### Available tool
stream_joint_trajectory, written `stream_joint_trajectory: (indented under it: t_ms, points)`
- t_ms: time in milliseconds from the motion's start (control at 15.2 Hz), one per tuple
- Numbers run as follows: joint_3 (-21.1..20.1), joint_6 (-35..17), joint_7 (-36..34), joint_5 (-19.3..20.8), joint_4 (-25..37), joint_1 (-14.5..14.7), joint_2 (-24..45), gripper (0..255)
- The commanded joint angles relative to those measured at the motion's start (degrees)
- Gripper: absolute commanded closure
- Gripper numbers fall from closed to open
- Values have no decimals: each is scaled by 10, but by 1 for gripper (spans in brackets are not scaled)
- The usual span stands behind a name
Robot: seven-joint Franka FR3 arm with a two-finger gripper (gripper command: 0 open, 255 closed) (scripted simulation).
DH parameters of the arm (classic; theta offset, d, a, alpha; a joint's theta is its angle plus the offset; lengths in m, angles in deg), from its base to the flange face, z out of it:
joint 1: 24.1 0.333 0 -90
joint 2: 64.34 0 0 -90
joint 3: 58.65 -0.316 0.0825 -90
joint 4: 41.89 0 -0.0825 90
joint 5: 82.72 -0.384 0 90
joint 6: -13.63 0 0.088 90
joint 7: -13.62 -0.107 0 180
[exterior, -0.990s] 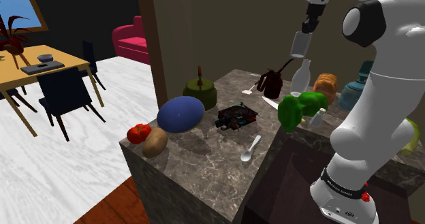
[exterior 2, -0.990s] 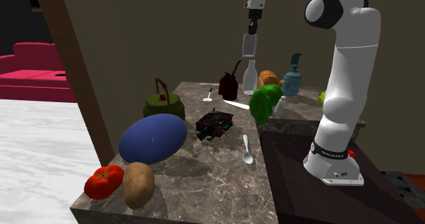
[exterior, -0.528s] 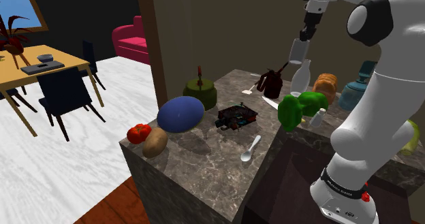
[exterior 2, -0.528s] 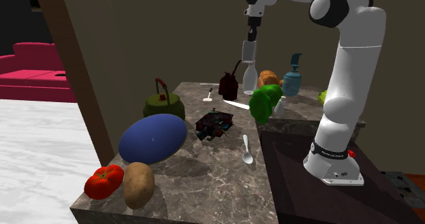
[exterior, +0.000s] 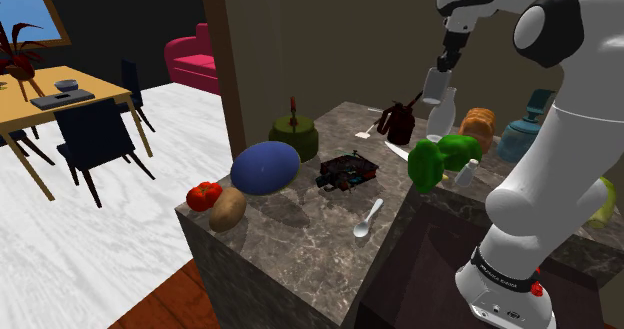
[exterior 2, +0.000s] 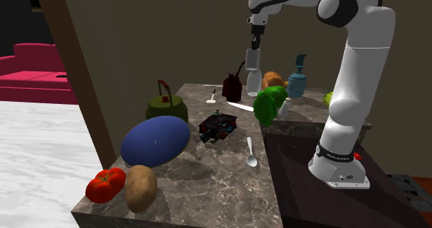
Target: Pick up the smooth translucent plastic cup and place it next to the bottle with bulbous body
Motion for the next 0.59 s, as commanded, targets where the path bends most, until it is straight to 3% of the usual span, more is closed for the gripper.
stream_joint_trajectory:
  t_ms: [0, 528]
  points:
    - [0, -19, 0, 1, -21, 1, -3, 255]
    - [-1, -81, 0, 2, -86, 2, -6, 255]
